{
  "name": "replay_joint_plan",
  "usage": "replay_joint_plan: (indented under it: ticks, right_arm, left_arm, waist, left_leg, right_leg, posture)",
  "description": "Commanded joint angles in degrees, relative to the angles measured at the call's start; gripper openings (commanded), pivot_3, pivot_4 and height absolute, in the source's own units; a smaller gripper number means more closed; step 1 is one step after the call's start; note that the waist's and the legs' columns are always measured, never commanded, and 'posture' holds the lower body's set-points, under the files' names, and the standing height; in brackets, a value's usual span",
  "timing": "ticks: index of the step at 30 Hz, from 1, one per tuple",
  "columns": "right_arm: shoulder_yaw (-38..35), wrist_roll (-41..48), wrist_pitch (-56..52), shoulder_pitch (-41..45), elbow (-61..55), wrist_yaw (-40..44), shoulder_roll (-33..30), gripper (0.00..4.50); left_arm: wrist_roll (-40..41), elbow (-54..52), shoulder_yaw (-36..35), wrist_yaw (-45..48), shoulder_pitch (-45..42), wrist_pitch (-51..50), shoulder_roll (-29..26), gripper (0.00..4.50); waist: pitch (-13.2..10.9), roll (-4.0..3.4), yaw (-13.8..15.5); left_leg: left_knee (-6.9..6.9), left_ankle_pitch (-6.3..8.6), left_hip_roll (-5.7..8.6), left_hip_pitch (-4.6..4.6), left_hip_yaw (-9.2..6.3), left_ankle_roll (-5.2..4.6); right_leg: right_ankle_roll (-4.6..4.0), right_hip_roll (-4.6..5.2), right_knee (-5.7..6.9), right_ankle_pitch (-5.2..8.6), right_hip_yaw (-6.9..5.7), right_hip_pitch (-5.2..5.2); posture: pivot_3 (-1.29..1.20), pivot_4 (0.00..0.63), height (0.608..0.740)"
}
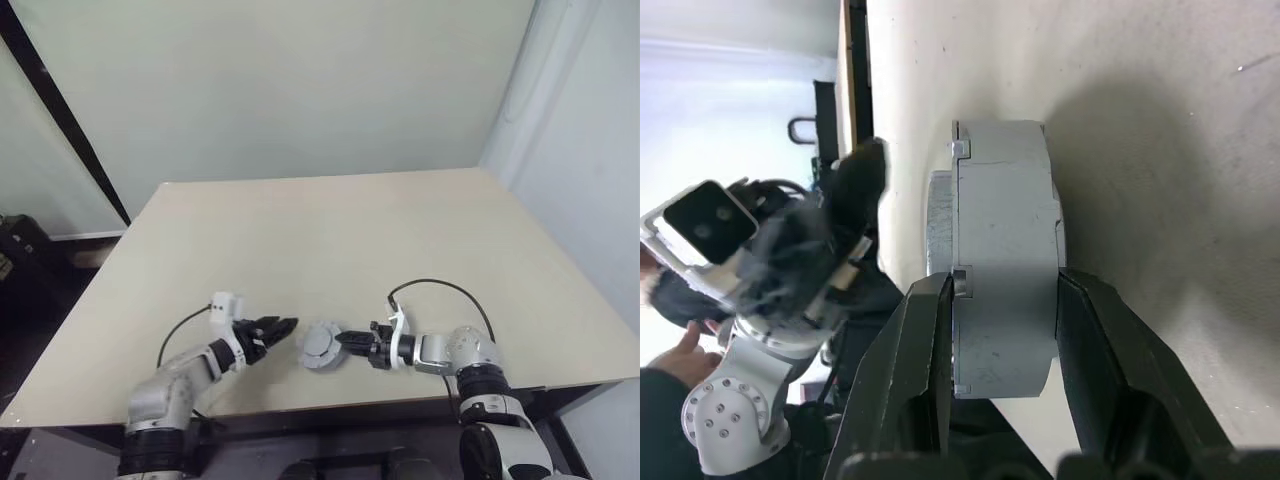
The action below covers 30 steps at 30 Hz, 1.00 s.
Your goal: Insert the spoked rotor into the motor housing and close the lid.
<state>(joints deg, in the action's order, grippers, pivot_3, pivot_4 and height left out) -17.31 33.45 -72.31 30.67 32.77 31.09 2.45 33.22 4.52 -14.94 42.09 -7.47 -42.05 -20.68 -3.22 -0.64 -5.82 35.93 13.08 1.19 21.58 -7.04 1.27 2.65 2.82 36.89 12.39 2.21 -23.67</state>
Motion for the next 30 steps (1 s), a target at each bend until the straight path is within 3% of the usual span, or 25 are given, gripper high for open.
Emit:
replay_joint_plan:
  ticks: [1, 15, 29, 30]
  right_arm:
    - [-3.50, 5.95, -1.20, 0.75, -4.63, 0.16, 2.72, 1.22]
    - [-7.10, 12.98, -5.02, 0.39, -12.09, -4.29, 7.89, 1.22]
    - [-6.16, 13.71, -6.59, 0.17, -13.47, -5.21, 7.64, 1.22]
    - [-6.19, 13.71, -6.61, 0.19, -13.45, -5.26, 7.59, 1.22]
  left_arm:
    - [7.71, -3.03, -5.62, -1.05, 0.54, -4.92, -0.09, 4.50]
    - [25.66, -3.30, -11.90, -7.67, 2.49, -18.08, 6.37, 4.50]
    - [29.57, 2.27, -10.84, -11.58, -1.10, -22.88, 9.25, 4.50]
    - [29.83, 2.42, -10.87, -11.74, -1.16, -23.12, 9.35, 4.12]
  waist:
    - [-0.06, 0.04, 0.07]
    - [-0.25, 0.34, 0.34]
    - [-0.25, 0.36, 0.33]
    - [-0.25, 0.36, 0.33]
  left_leg:
    - [0.00, 0.00, 0.01, 0.02, 0.00, 0.00]
    - [0.05, 0.01, 0.08, 0.08, -0.05, 0.01]
    - [0.05, 0.01, 0.08, 0.07, -0.04, 0.01]
    - [0.05, 0.01, 0.09, 0.07, -0.03, 0.01]
  right_leg:
    - [0.00, 0.00, -0.01, 0.00, 0.00, -0.01]
    - [-0.01, 0.06, -0.11, 0.00, 0.02, 0.03]
    - [-0.01, 0.03, -0.11, 0.00, 0.03, 0.05]
    - [-0.01, 0.03, -0.11, 0.00, 0.04, 0.05]
  posture:
    - [0.00, 0.000, 0.740]
    - [0.00, 0.000, 0.740]
    - [0.00, 0.000, 0.740]
    - [0.00, 0.000, 0.740]
